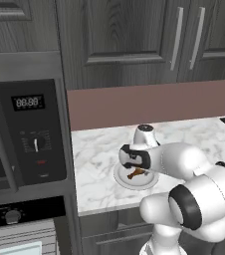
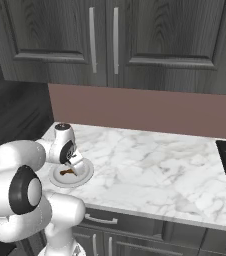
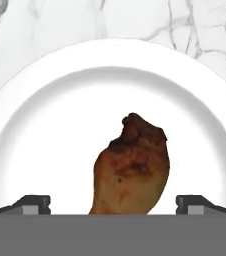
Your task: Place the chicken drumstick on the rack of the oven.
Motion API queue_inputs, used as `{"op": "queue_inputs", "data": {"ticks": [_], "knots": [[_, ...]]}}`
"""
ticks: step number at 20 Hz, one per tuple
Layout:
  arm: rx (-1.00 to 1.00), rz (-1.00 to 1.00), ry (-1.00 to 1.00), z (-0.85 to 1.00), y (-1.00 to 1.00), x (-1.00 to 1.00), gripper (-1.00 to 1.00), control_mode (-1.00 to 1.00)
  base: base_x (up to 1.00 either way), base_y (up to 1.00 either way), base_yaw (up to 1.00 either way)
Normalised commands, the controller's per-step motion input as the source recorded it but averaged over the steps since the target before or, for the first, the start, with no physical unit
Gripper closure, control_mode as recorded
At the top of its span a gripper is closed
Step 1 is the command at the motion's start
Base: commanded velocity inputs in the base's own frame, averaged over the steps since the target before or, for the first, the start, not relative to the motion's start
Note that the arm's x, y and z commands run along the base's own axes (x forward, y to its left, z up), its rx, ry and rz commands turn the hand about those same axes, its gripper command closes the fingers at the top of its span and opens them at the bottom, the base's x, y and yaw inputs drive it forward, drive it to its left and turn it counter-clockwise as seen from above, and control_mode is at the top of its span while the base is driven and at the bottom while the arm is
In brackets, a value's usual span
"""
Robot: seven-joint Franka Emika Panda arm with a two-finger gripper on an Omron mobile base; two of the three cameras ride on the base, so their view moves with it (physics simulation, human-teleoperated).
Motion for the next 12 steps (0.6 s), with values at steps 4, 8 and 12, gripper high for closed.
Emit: {"op": "queue_inputs", "data": {"ticks": [4,8,12], "knots": [[0.00,-0.02,0.08,-0.28,-0.03,0.00,-1.00,-1.00,0.00,0.00,0.00],[0.00,-0.02,0.01,-0.25,0.00,0.00,-1.00,-1.00,0.00,0.00,0.00],[0.00,-0.02,0.00,-0.25,0.00,0.00,1.00,-1.00,0.00,0.00,0.00]]}}
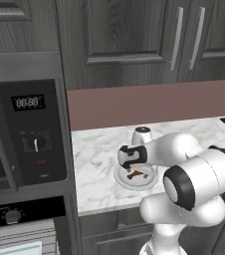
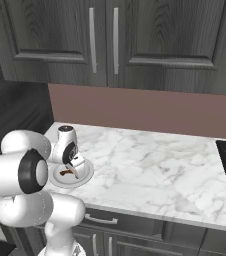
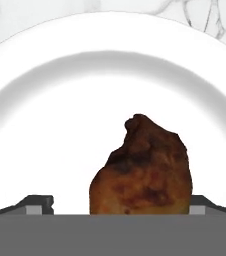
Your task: Place the chicken drumstick on the rack of the oven.
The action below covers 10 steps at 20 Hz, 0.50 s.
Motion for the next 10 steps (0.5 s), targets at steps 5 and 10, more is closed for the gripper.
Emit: {"op": "queue_inputs", "data": {"ticks": [5,10], "knots": [[0.00,-0.01,0.00,-0.06,0.00,0.00,1.00,-1.00,0.00,0.00,0.00],[0.00,-0.04,0.01,0.08,0.00,0.00,1.00,-1.00,0.00,0.00,0.00]]}}
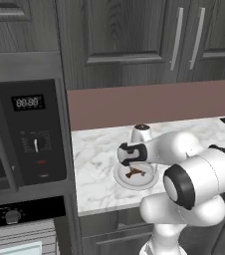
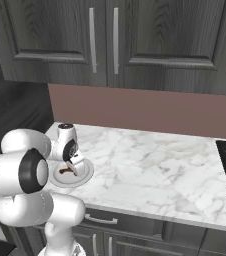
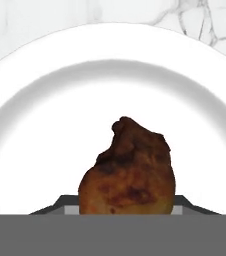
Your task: Place the chicken drumstick on the rack of the oven.
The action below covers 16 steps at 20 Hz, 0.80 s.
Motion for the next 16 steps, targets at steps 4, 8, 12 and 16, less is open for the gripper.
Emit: {"op": "queue_inputs", "data": {"ticks": [4,8,12,16], "knots": [[0.01,-0.05,0.04,0.48,0.00,-0.08,1.00,-1.00,0.00,0.00,0.00],[0.00,0.00,0.00,0.72,0.00,-0.39,1.00,-1.00,0.00,0.00,0.00],[0.00,0.00,0.00,0.85,0.11,-0.58,1.00,-1.00,0.00,0.00,0.00],[-0.01,0.00,0.00,0.90,0.27,-0.61,1.00,-1.00,0.00,0.00,0.00]]}}
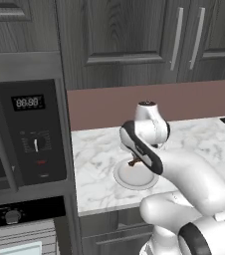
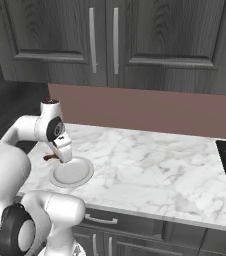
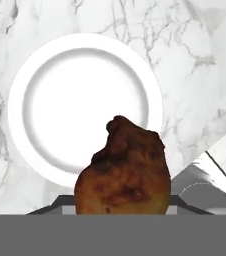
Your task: Place the chicken drumstick on the rack of the oven.
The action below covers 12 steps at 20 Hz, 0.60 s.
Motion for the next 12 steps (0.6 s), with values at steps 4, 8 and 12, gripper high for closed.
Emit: {"op": "queue_inputs", "data": {"ticks": [4,8,12], "knots": [[0.00,0.02,-0.03,0.76,0.27,-0.78,1.00,-1.00,0.00,0.00,0.00],[-0.03,0.08,-0.04,0.53,0.54,-0.80,1.00,-1.00,0.00,0.00,0.00],[-0.07,0.11,-0.06,0.46,0.77,-0.77,1.00,-1.00,0.00,0.00,0.00]]}}
